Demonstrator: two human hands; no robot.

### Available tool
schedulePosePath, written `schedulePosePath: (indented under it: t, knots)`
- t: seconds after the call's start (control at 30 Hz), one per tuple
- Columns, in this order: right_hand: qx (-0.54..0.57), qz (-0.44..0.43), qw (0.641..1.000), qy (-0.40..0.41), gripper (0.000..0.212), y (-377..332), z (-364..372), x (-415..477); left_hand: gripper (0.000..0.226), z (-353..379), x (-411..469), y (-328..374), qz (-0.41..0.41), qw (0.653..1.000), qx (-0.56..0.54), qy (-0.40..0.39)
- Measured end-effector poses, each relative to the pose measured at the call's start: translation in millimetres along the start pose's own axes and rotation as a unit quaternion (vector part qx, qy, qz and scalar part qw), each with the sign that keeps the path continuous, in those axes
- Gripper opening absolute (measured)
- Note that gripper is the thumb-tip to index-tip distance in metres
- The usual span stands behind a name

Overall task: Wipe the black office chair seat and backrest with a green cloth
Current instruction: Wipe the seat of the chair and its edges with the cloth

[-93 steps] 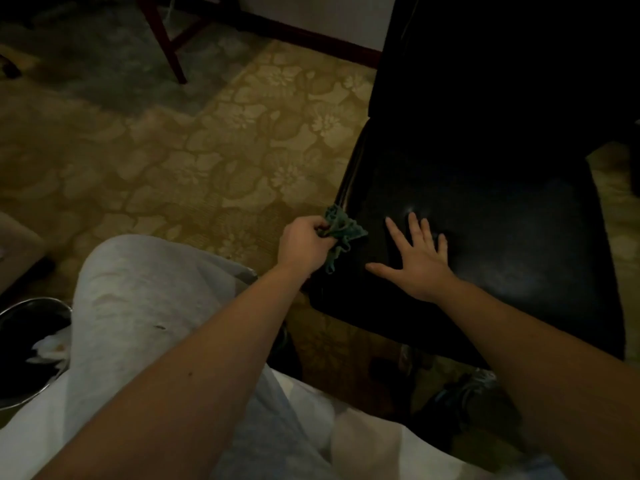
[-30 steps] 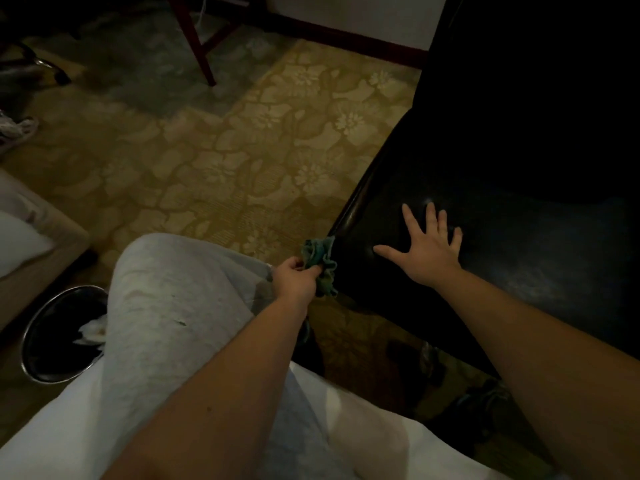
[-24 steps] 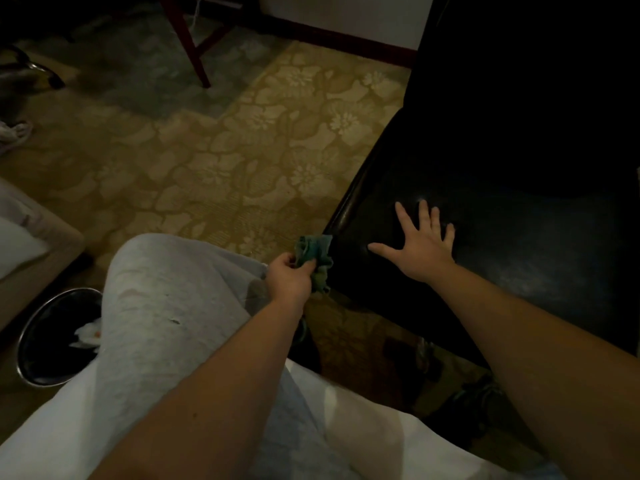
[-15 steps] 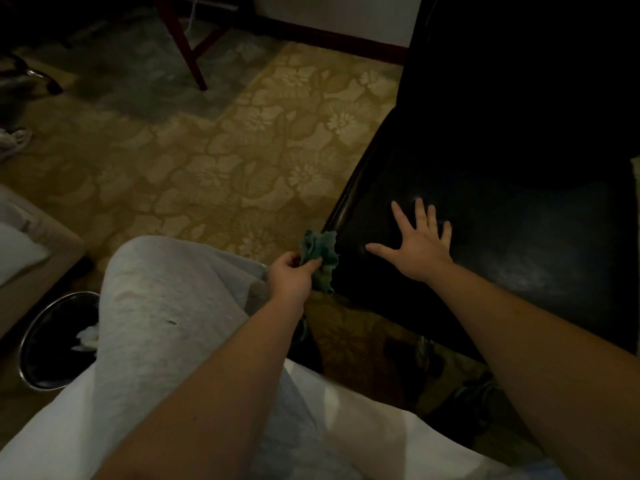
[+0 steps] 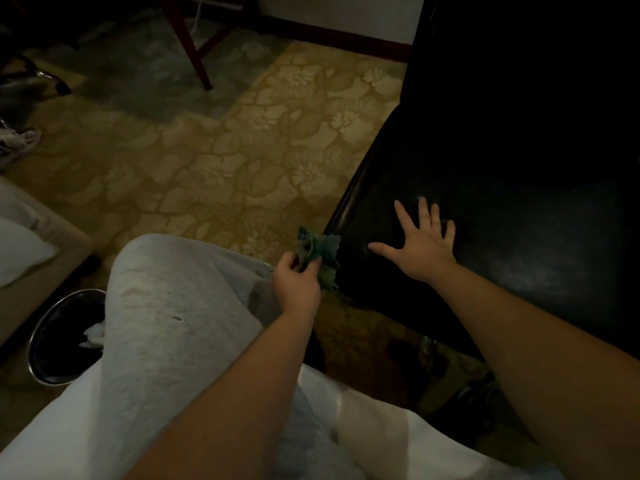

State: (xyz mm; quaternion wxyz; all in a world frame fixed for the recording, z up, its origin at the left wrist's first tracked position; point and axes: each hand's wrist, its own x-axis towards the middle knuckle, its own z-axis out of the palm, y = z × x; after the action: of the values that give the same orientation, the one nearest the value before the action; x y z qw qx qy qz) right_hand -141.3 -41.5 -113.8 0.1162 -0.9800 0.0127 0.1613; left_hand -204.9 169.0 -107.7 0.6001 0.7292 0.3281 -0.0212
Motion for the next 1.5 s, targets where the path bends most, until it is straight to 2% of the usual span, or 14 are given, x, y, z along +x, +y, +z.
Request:
schedulePosePath:
  t: [0.07, 0.2, 0.33, 0.43, 0.5, 0.6, 0.7, 0.8, 0.9, 1.03, 1.2, 1.27, 1.5]
  knots:
    - [0.002, -0.001, 1.000, -0.001, 0.102, 0.5, -1.2, -0.5, 0.008, 0.2, 0.4, 5.3, 0.017, 0.999, 0.032, -0.022]
    - [0.002, -0.002, 1.000, 0.003, 0.102, 0.8, -0.7, -0.6, 0.008, -2.3, 7.0, -2.7, -0.095, 0.995, 0.011, -0.030]
    - [-0.009, 0.003, 1.000, 0.003, 0.102, 1.3, 2.2, 0.9, 0.013, -4.3, 12.0, -7.0, -0.170, 0.984, -0.028, -0.049]
    - [-0.009, 0.002, 1.000, 0.003, 0.102, 1.6, 1.3, 0.5, 0.015, -7.1, 13.2, -8.7, -0.191, 0.980, -0.038, -0.051]
    - [-0.007, 0.004, 1.000, -0.002, 0.102, 1.1, 0.2, 0.1, 0.008, -9.6, 12.2, -11.4, -0.190, 0.981, -0.022, -0.035]
    - [-0.007, 0.004, 1.000, -0.008, 0.102, 1.5, -0.8, -0.6, 0.011, -12.7, 11.1, -14.5, -0.155, 0.987, 0.010, 0.026]
    - [-0.004, -0.003, 1.000, -0.016, 0.100, 3.7, -3.9, -2.0, 0.013, -12.4, 6.8, 2.3, -0.071, 0.995, -0.027, 0.061]
    - [-0.003, -0.013, 1.000, -0.025, 0.097, 5.7, -8.1, -5.6, 0.007, -11.3, -1.9, 26.5, 0.028, 0.999, -0.012, 0.020]
    - [-0.002, -0.023, 0.999, -0.028, 0.096, 10.3, -10.1, -10.1, 0.010, -12.7, -7.2, 37.5, 0.077, 0.996, -0.003, -0.033]
    - [-0.006, -0.033, 0.999, -0.034, 0.094, 16.5, -12.2, -17.9, 0.011, -14.0, -11.0, 41.8, 0.099, 0.991, 0.019, -0.083]
    - [-0.005, -0.046, 0.998, -0.046, 0.093, 26.5, -17.1, -26.9, 0.013, -15.9, -11.8, 49.0, 0.088, 0.983, 0.037, -0.160]
    - [0.002, -0.050, 0.998, -0.050, 0.084, 31.6, -19.9, -30.4, 0.020, -12.9, -11.6, 52.2, 0.081, 0.978, 0.053, -0.186]
    - [0.093, -0.040, 0.992, -0.068, 0.057, 45.2, -28.9, -46.0, 0.008, 1.5, -15.6, 71.3, 0.115, 0.966, 0.069, -0.219]
